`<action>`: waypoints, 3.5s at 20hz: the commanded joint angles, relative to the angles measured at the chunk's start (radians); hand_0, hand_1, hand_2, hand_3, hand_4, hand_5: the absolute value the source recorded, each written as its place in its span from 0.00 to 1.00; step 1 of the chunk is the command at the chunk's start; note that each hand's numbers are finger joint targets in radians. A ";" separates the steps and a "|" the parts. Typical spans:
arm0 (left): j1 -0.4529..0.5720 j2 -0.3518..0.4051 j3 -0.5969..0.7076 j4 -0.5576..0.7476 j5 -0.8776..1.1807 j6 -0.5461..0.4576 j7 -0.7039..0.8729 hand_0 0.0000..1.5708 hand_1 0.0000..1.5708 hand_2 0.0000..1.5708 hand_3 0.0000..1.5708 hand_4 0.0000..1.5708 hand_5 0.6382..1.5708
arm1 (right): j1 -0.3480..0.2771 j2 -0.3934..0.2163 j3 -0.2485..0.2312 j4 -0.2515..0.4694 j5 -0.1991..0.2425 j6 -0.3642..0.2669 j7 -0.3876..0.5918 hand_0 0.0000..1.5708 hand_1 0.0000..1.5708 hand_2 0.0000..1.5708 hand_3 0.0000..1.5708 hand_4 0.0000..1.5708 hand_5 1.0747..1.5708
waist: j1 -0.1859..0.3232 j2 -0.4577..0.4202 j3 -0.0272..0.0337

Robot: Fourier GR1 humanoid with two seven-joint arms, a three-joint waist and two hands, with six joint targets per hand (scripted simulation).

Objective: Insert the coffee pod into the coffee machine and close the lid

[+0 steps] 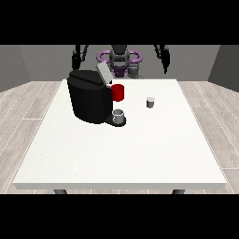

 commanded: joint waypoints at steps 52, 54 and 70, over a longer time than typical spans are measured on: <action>-0.557 0.250 0.057 0.876 -0.364 -0.004 -0.149 0.45 0.45 0.49 0.31 0.00 1.00 | -0.229 0.054 0.003 0.074 0.036 -0.177 -0.006 0.00 0.00 0.00 0.00 0.27 1.00 | -0.151 0.209 -0.0221; -0.605 0.267 0.047 0.887 -0.391 -0.004 -0.123 0.37 0.37 0.46 0.30 0.00 1.00 | -0.257 0.057 0.001 0.094 0.032 -0.175 0.005 0.00 0.00 0.00 0.00 0.25 1.00 | -0.151 0.215 -0.0220; -0.646 0.216 0.019 1.000 -0.552 0.222 -0.191 0.59 0.59 0.66 0.53 0.23 1.00 | -0.206 0.070 0.002 0.106 0.008 -0.161 -0.030 0.00 0.00 0.00 0.00 0.31 1.00 | -0.170 0.189 -0.0218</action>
